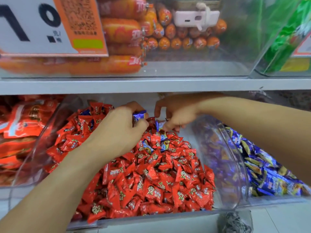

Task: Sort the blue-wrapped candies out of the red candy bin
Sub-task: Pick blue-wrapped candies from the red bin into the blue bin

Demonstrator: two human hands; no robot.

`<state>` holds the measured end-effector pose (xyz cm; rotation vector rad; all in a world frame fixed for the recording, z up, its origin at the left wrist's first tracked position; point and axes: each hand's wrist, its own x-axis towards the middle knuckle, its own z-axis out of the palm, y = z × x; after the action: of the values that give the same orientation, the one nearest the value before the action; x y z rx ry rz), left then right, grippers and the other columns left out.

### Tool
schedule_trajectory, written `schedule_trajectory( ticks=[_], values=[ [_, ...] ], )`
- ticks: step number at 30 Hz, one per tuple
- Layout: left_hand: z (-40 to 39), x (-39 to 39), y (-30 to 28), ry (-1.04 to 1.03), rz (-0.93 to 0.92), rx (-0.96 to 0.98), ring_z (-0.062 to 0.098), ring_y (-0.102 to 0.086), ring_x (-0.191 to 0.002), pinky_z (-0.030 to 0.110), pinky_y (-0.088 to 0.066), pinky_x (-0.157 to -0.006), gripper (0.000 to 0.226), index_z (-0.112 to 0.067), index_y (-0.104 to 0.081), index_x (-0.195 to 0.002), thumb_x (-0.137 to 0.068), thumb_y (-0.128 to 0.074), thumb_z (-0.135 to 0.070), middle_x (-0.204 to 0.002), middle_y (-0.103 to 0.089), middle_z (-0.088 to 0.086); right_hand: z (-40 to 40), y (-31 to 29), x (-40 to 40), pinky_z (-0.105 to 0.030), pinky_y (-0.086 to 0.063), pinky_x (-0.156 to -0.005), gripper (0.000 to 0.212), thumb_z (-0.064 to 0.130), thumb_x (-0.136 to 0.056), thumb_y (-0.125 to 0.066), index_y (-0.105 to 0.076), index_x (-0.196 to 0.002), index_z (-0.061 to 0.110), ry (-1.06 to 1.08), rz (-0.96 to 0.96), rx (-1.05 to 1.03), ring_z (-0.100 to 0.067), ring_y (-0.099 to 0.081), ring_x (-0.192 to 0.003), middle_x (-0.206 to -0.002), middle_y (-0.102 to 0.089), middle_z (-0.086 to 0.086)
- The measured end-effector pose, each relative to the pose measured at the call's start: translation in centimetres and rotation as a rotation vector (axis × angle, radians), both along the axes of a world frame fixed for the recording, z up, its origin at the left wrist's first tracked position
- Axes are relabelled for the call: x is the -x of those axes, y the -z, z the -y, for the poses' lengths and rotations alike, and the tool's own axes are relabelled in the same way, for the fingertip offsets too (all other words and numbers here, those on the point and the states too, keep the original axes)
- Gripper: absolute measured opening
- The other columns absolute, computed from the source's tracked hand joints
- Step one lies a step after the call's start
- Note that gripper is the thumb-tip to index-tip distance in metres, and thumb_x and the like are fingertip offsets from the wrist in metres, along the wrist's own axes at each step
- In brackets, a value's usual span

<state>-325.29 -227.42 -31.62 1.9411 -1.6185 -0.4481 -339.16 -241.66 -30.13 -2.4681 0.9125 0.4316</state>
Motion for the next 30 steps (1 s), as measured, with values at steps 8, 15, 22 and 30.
schedule_trajectory(
  ticks=[8, 15, 22, 30],
  values=[
    [-0.2, 0.2, 0.7, 0.09, 0.221, -0.153, 0.008, -0.055, -0.059, 0.03, -0.045, -0.056, 0.01, -0.027, -0.059, -0.086, -0.092, -0.054, -0.032, -0.075, -0.065, -0.006, -1.1, 3.1, -1.0, -0.031, -0.047, -0.099, 0.097, 0.049, -0.067, -0.086, -0.038, -0.146, 0.018, -0.167, -0.291, 0.095, -0.021, -0.055, -0.118, -0.142, -0.05, -0.001],
    [0.5, -0.1, 1.0, 0.137, 0.25, -0.302, 0.012, -0.064, -0.093, 0.024, -0.049, -0.081, 0.02, -0.03, -0.072, -0.107, -0.094, -0.056, -0.028, -0.11, -0.069, -0.008, -1.1, 3.3, -0.7, -0.027, -0.039, -0.069, 0.041, 0.043, -0.073, -0.083, -0.046, -0.083, 0.028, -0.165, -0.133, 0.152, -0.018, -0.05, -0.083, -0.082, -0.047, 0.011],
    [0.8, 0.9, 0.3, 0.225, 0.376, -0.415, 0.014, -0.056, -0.11, 0.019, -0.037, -0.079, 0.045, -0.03, -0.068, -0.118, -0.079, -0.073, -0.052, -0.117, -0.061, -0.008, -1.3, 2.9, 0.3, -0.025, -0.043, -0.057, 0.016, 0.017, -0.082, -0.07, -0.054, -0.078, 0.019, -0.02, -0.06, -0.018, -0.014, -0.052, -0.061, -0.074, -0.064, -0.001],
    [0.4, 0.8, 0.6, 0.169, 0.258, -0.337, 0.007, -0.06, -0.086, 0.022, -0.045, -0.074, 0.015, -0.025, -0.075, -0.081, -0.08, -0.077, -0.04, -0.089, -0.068, -0.012, -1.1, 1.4, 1.0, -0.041, -0.062, -0.076, 0.018, -0.004, -0.093, -0.055, -0.051, -0.11, 0.003, 0.333, 0.241, -0.568, -0.031, -0.074, -0.085, -0.1, -0.064, -0.014]
  ],
)
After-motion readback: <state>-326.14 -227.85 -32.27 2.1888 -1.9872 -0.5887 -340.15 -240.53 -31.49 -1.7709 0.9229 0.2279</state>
